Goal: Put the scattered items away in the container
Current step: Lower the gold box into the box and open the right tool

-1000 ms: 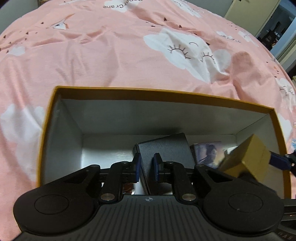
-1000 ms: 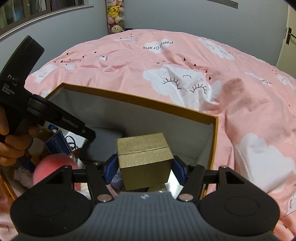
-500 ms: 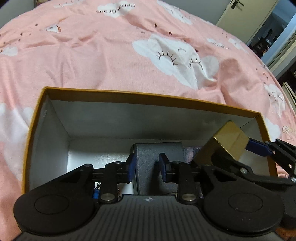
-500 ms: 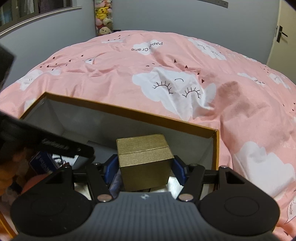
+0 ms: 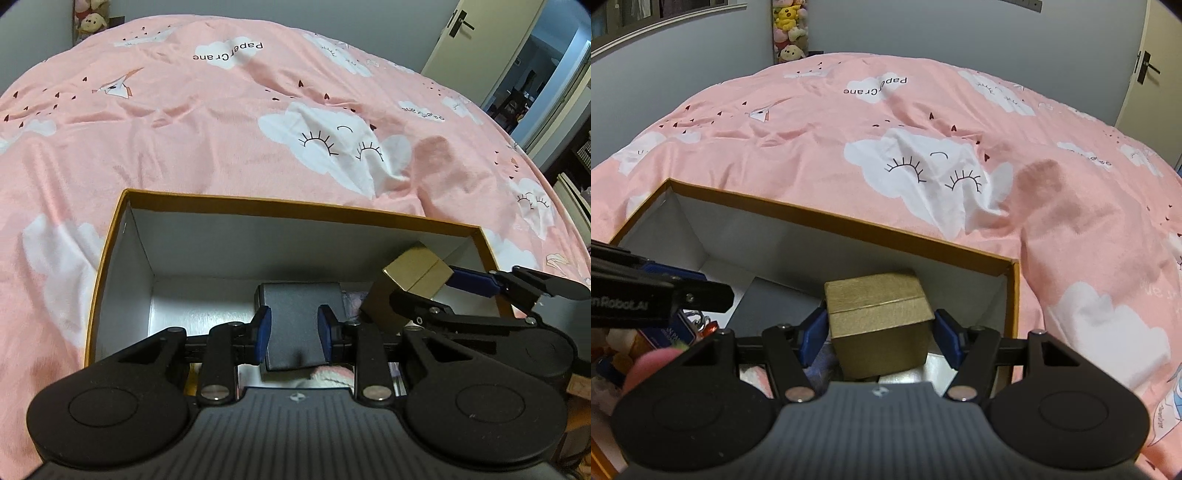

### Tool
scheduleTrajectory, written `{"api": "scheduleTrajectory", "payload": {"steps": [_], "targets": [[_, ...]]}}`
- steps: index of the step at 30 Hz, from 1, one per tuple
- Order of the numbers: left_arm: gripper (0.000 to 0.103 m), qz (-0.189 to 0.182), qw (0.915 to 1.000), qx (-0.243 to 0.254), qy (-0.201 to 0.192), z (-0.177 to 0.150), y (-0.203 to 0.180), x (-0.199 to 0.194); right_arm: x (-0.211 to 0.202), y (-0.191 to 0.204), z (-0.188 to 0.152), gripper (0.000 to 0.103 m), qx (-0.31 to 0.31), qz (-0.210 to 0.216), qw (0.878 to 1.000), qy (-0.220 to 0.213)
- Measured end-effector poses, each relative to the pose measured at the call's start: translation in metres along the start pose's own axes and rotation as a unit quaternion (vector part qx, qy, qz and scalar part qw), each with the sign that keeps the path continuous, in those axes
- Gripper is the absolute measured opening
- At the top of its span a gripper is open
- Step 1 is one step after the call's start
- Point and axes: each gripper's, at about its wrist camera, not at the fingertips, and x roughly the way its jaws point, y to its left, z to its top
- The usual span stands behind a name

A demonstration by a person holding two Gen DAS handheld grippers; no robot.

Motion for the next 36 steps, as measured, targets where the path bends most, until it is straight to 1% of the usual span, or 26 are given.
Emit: {"api": "scheduleTrajectory", "payload": {"steps": [3, 5, 8, 12, 18, 24, 29, 32, 36], "targets": [[0.031, -0.009, 0.9999, -0.006, -0.005, -0.006, 0.000, -0.006, -0.002, -0.004, 0.001, 0.064, 0.006, 0.002, 1.000, 0.005], [0.031, -0.017, 0.9997, -0.011, -0.011, -0.009, 0.000, -0.011, -0.004, -0.006, 0.002, 0.064, 0.016, -0.007, 1.000, 0.004], [0.031, -0.025, 0.9993, -0.017, -0.021, -0.015, 0.000, -0.017, -0.007, -0.010, 0.002, 0.064, 0.047, -0.013, 0.999, -0.003], [0.031, -0.025, 0.9991, -0.019, -0.027, -0.022, 0.001, -0.022, -0.008, -0.009, 0.001, 0.064, 0.088, -0.025, 0.996, -0.013], [0.031, -0.031, 0.9986, -0.036, -0.022, -0.031, 0.009, -0.022, -0.002, 0.003, 0.000, 0.063, 0.057, -0.055, 0.997, -0.008], [0.031, -0.036, 0.9981, -0.046, -0.018, -0.037, 0.014, -0.020, -0.010, 0.001, 0.000, 0.065, 0.049, -0.056, 0.997, -0.001], [0.031, -0.027, 0.9985, -0.043, -0.016, -0.041, 0.012, -0.020, -0.018, 0.002, -0.003, 0.066, 0.034, -0.051, 0.998, 0.002], [0.031, -0.017, 0.9990, -0.035, -0.021, -0.044, 0.009, -0.022, -0.023, 0.005, -0.006, 0.070, 0.022, -0.056, 0.998, -0.005], [0.031, -0.010, 0.9992, -0.028, -0.028, -0.047, 0.004, -0.024, -0.033, 0.008, -0.009, 0.071, 0.011, -0.062, 0.998, -0.024]]}}
